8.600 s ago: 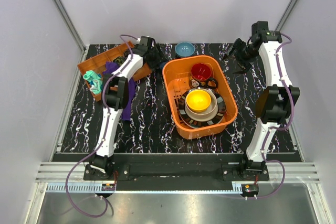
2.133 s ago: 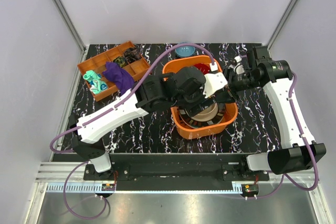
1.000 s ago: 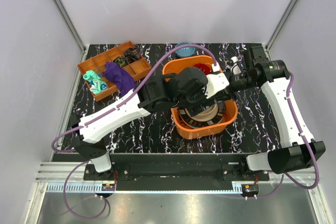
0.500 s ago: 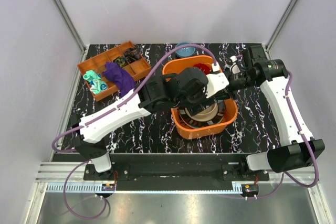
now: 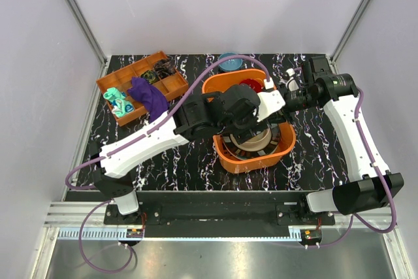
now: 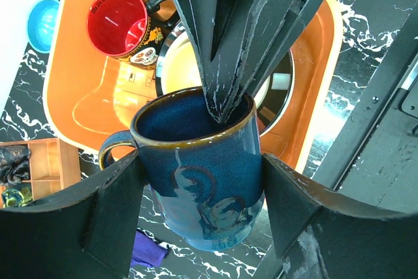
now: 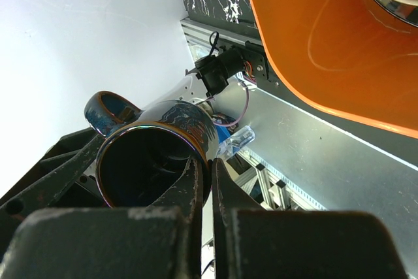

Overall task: Place the mixed dishes into the plastic bin
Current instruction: Pick up the cup at the center of the board.

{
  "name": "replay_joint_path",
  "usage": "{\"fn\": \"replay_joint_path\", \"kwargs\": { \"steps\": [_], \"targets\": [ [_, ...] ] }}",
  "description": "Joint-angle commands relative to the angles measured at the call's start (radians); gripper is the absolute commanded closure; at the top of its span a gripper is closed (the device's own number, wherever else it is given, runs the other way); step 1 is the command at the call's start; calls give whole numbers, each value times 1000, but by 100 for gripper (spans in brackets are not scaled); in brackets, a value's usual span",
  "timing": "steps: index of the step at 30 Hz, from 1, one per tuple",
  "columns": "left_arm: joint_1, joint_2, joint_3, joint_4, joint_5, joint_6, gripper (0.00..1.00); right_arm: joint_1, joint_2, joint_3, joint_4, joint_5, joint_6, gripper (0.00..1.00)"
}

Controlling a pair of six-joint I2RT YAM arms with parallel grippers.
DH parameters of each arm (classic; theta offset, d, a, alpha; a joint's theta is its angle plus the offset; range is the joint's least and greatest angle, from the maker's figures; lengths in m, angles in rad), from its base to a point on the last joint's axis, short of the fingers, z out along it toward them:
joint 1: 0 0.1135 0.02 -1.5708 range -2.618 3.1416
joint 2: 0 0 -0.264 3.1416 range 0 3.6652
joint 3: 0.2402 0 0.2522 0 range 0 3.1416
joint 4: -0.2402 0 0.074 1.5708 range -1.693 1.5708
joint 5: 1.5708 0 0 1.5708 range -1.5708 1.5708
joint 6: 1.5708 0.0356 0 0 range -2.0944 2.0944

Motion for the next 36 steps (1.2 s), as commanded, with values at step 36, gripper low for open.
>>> {"fn": "replay_joint_path", "kwargs": {
  "steps": [36],
  "targets": [
    [-6,-98,-75,91,-146,-25,15,7,-18,27,78,-16,101,100]
  ]
}}
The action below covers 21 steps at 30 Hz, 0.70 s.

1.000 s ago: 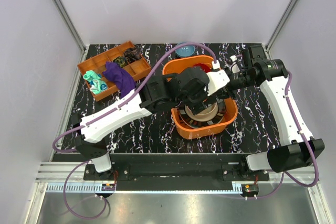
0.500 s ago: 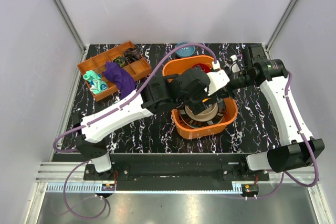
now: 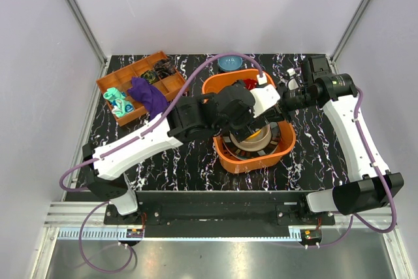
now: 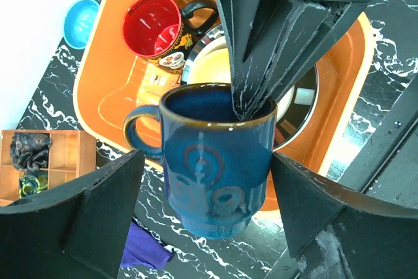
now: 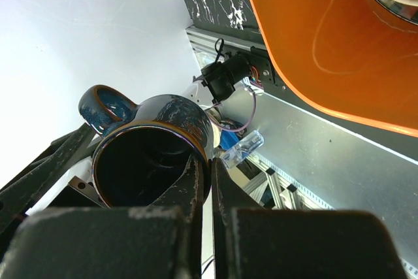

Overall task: Place the mixed dishes into the plastic bin
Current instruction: Pick up the cup at the center of the board.

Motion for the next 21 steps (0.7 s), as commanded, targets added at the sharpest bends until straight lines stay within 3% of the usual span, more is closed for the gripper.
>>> {"fn": "replay_joint_path", "kwargs": {
  "steps": [1,21],
  "targets": [
    [-3,-49,0,13,-44,-7,15,1,-23,27,49,-35,32,100],
    [-3,-84,69,-13,-93,8,13,3,-23,-7,58,22,37,100]
  ]
}}
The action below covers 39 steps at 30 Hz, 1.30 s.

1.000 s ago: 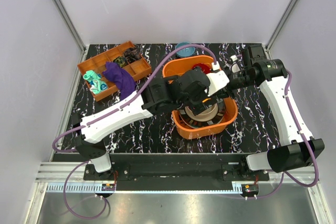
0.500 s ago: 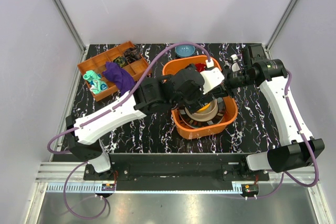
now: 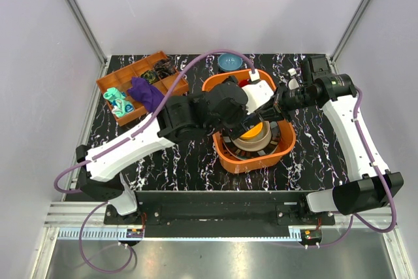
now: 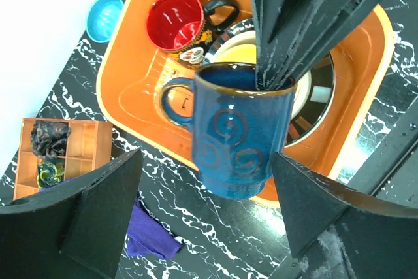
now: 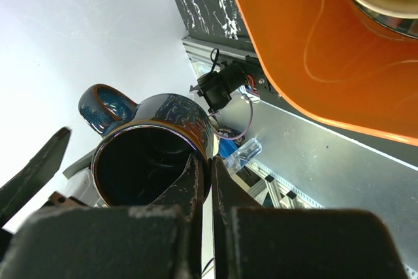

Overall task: Place the mixed dishes into the plastic bin
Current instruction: Pick up the cup at the center of the board, then place the cup in the plastic bin.

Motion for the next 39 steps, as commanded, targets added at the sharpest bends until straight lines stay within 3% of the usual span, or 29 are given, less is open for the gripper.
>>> {"fn": "replay_joint_path", "kwargs": {
  "steps": [1,9,13,20,32,39],
  "targets": [
    [-3,-46,65,18,-46,7,13,3,-20,5,29,-10,7,100],
    [4,-84,85,13,-183,-56,11,3,45,54,29,17,-35,100],
    [8,-101,82,-5,-261,-77,3,0,94,113,27,75,-50,100],
    [15,-90,152,-84,-368,-73,1,1,189,251,17,336,-139,100],
    [194,-130,200,-197,-146,-225,1,1,345,454,40,669,-214,100],
    [212,-138,199,-203,-135,-211,1,1,437,518,52,757,-252,100]
  ]
}}
